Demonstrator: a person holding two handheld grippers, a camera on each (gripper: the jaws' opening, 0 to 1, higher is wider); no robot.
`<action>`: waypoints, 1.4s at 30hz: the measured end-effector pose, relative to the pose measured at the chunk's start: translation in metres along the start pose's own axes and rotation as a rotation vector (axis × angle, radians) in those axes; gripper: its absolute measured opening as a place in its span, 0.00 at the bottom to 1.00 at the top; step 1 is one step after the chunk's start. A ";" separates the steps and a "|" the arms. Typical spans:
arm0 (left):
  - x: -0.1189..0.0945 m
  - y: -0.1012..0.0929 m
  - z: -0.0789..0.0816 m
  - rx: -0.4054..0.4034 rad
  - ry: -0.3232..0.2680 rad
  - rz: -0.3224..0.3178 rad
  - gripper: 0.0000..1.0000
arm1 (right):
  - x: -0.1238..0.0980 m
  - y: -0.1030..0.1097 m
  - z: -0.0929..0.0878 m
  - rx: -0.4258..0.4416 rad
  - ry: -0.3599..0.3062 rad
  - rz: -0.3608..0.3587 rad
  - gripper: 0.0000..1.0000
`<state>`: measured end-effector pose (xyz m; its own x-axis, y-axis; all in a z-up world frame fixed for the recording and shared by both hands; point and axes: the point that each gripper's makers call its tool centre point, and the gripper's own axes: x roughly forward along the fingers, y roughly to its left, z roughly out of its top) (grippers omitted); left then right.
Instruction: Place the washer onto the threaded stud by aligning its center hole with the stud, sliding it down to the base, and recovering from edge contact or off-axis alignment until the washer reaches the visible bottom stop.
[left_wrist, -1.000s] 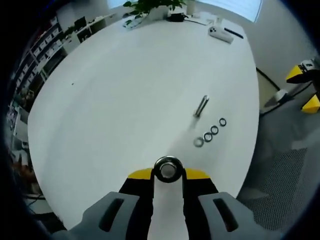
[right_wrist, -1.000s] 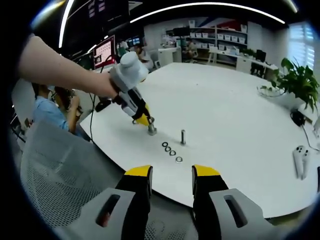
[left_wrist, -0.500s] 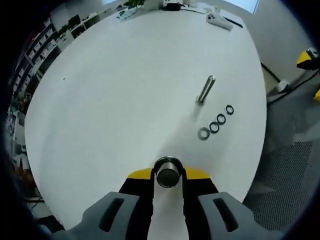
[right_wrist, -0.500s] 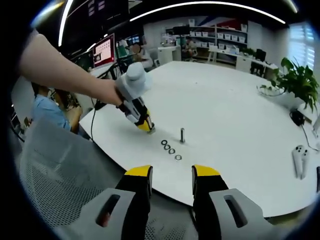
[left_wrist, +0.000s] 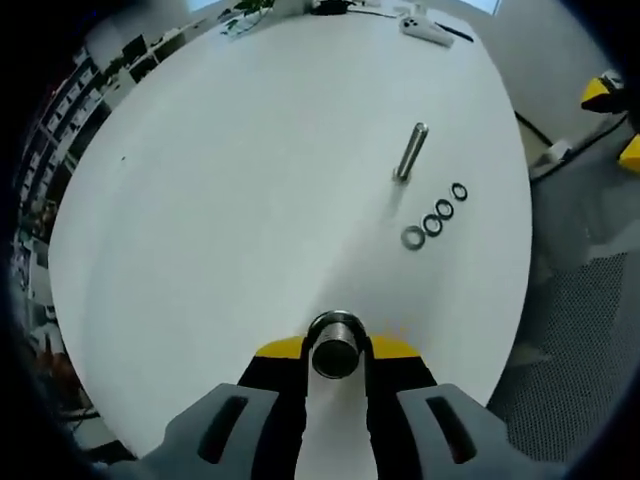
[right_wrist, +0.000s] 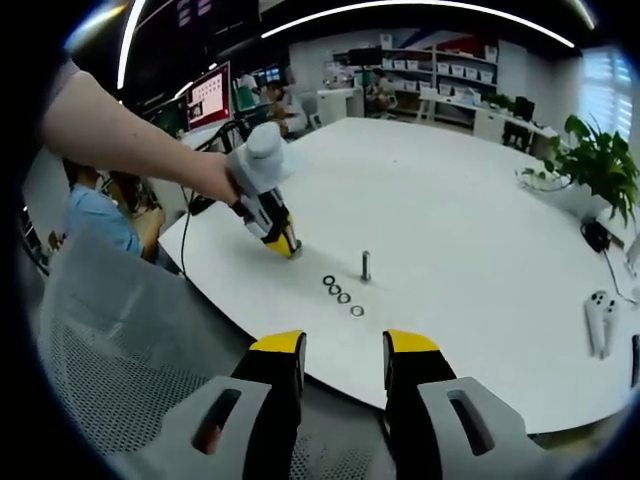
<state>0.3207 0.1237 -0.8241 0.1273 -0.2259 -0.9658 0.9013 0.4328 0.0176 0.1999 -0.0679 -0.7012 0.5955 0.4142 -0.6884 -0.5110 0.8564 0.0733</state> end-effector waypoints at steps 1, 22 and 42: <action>-0.002 0.000 0.001 -0.008 -0.021 0.002 0.19 | 0.000 0.000 0.000 -0.001 0.002 0.001 0.33; 0.001 0.001 -0.003 -0.134 -0.203 -0.020 0.26 | 0.002 0.000 -0.008 -0.004 0.044 0.003 0.33; -0.017 0.019 -0.020 -0.304 -0.415 0.013 0.27 | 0.003 0.002 -0.008 -0.011 0.053 0.007 0.33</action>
<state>0.3278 0.1529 -0.8129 0.3470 -0.5192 -0.7810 0.7450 0.6584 -0.1067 0.1953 -0.0676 -0.7089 0.5588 0.4028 -0.7249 -0.5217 0.8502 0.0703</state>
